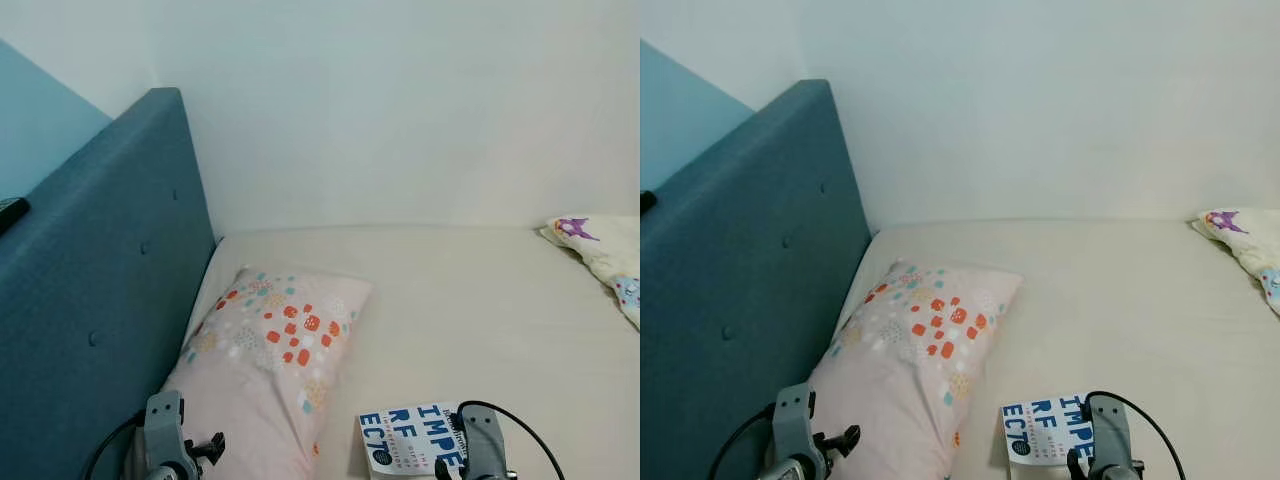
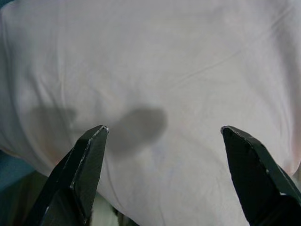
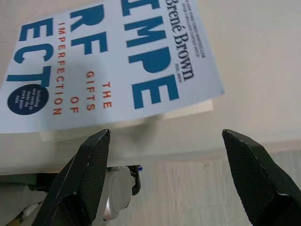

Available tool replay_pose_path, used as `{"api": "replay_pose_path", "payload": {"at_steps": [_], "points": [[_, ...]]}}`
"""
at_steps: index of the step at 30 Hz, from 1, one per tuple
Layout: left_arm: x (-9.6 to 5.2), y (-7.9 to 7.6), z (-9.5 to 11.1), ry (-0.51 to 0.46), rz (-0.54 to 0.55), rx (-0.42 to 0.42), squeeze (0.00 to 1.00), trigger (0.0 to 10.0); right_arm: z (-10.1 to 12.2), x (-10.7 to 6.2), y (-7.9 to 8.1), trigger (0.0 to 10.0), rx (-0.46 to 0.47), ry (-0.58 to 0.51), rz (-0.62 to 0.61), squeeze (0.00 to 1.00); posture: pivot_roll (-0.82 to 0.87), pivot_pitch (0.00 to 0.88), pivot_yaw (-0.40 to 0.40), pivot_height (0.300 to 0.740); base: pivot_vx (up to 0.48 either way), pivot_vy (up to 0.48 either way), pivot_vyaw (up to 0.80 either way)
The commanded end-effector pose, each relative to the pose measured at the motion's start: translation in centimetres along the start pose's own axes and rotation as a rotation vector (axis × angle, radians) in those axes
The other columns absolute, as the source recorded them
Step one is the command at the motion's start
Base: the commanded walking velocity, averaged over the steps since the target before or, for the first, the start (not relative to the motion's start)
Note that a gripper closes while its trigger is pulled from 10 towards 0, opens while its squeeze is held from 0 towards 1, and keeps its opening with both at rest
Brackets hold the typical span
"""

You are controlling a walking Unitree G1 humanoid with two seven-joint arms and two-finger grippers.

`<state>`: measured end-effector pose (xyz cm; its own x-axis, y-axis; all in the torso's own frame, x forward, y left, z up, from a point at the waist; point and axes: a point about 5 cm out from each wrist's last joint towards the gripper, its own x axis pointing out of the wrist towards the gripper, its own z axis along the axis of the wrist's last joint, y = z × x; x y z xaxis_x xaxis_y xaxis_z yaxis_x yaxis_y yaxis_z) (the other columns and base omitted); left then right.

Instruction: Clean up the room

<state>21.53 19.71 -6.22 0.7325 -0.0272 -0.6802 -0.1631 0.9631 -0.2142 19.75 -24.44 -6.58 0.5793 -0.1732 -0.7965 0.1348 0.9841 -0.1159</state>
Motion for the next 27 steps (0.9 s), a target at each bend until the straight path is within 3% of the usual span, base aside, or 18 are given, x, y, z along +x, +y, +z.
{"api": "replay_pose_path", "payload": {"at_steps": [1,7,21,27], "points": [[-0.1,0.3,-0.3,0.027,0.011,0.021,0.00,10.0,-0.3,0.0,0.0,10.0,0.010,0.010,-0.002,0.00,-0.08,0.013,0.000,0.702,0.000,0.000,0.00],[-0.6,0.9,-1.7,0.086,0.036,0.037,0.00,10.0,-0.5,0.0,0.2,10.0,0.012,0.017,-0.001,0.00,-0.08,0.014,0.002,0.702,-0.260,0.000,0.00],[-0.7,0.9,-2.2,0.097,0.039,0.044,0.00,10.0,-0.8,-0.1,0.2,10.0,0.007,0.025,0.003,0.00,-0.09,0.016,0.000,0.702,-0.383,0.000,0.00],[-0.6,0.7,-2.2,0.098,0.041,0.062,0.00,10.0,-0.9,-0.1,0.1,10.0,0.005,0.026,0.001,0.00,-0.09,0.016,-0.001,0.702,0.000,0.000,0.00]]}}
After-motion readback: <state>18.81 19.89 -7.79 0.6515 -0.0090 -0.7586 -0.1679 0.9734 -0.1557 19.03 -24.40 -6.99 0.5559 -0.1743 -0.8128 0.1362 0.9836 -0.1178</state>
